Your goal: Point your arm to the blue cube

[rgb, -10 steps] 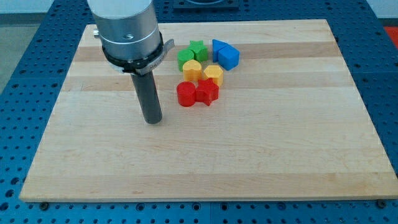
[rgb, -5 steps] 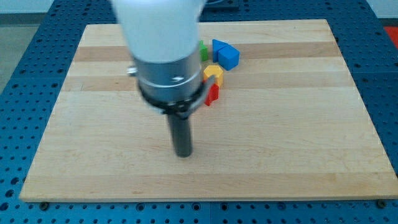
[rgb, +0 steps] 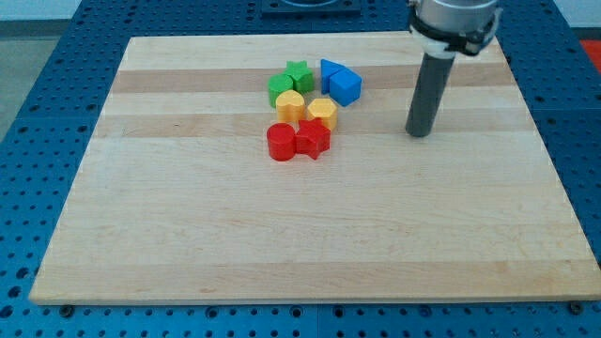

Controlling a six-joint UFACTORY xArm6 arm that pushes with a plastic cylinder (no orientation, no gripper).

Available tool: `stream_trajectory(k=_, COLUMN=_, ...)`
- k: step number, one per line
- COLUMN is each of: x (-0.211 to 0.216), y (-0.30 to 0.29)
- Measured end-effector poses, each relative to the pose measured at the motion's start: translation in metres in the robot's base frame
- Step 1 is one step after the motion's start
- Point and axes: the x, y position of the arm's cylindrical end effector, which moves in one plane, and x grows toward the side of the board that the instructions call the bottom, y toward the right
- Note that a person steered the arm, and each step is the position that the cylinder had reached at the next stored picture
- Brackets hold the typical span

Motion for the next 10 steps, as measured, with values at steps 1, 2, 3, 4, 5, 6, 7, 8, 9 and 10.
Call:
stream_trajectory(k=1, x=-0.027, y=0.000)
stream_trajectory(k=2, x=-0.048, y=0.000)
stream_trajectory(k=3, x=-0.049, y=-0.007)
stream_trajectory(k=4, x=-0.050, y=-0.015)
stream_trajectory(k=5, x=-0.051, y=-0.025)
stream_trajectory(k=6, x=-0.051, y=-0.034)
stream_trajectory(k=7, x=-0.052, y=-0.037)
stream_trajectory(k=8, x=-0.059, y=-0.041)
stream_trajectory(k=9, x=-0.062, y=-0.051)
stream_trajectory(k=10, x=-0.062, y=-0.054)
